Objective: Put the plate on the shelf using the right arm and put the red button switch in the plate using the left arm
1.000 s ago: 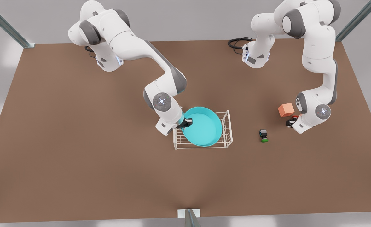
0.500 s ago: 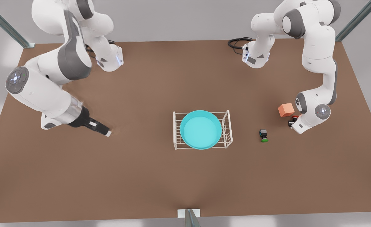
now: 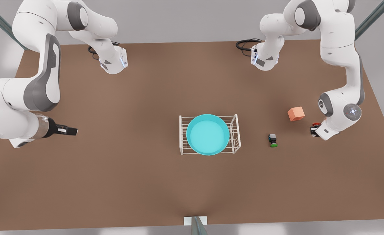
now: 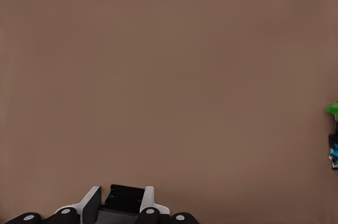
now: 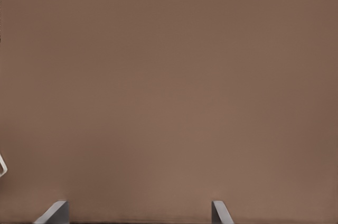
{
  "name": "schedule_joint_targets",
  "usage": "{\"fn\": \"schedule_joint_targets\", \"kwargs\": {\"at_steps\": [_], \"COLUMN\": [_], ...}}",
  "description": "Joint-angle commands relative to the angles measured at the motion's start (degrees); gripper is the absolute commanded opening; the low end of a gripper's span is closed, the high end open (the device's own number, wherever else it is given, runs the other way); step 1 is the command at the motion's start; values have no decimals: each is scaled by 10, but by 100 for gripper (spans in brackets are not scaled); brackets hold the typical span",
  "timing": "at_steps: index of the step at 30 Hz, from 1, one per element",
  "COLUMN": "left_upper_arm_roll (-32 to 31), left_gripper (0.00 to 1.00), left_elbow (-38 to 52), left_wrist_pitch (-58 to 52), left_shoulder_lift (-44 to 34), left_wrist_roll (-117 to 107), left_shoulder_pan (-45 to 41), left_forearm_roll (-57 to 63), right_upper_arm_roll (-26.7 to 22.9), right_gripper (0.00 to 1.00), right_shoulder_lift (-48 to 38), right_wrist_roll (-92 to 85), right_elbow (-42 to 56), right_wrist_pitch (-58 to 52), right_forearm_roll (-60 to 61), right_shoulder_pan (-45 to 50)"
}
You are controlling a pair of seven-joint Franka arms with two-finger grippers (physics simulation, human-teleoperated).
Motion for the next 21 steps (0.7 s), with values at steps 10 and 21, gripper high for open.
{"fn": "schedule_joint_targets", "kwargs": {"at_steps": [10, 21], "left_upper_arm_roll": [-83, -194], "left_gripper": [45, 45], "left_elbow": [159, 278], "left_wrist_pitch": [-267, -311], "left_shoulder_lift": [-21, -12], "left_wrist_roll": [-110, -381], "left_shoulder_pan": [-7, -18], "left_forearm_roll": [-56, -55], "right_upper_arm_roll": [0, 3], "right_gripper": [100, 100], "right_shoulder_lift": [0, 9], "right_wrist_roll": [-210, -210], "right_elbow": [0, 0], "right_wrist_pitch": [-18, -14], "right_forearm_roll": [2, 2], "right_shoulder_pan": [1, 1]}}
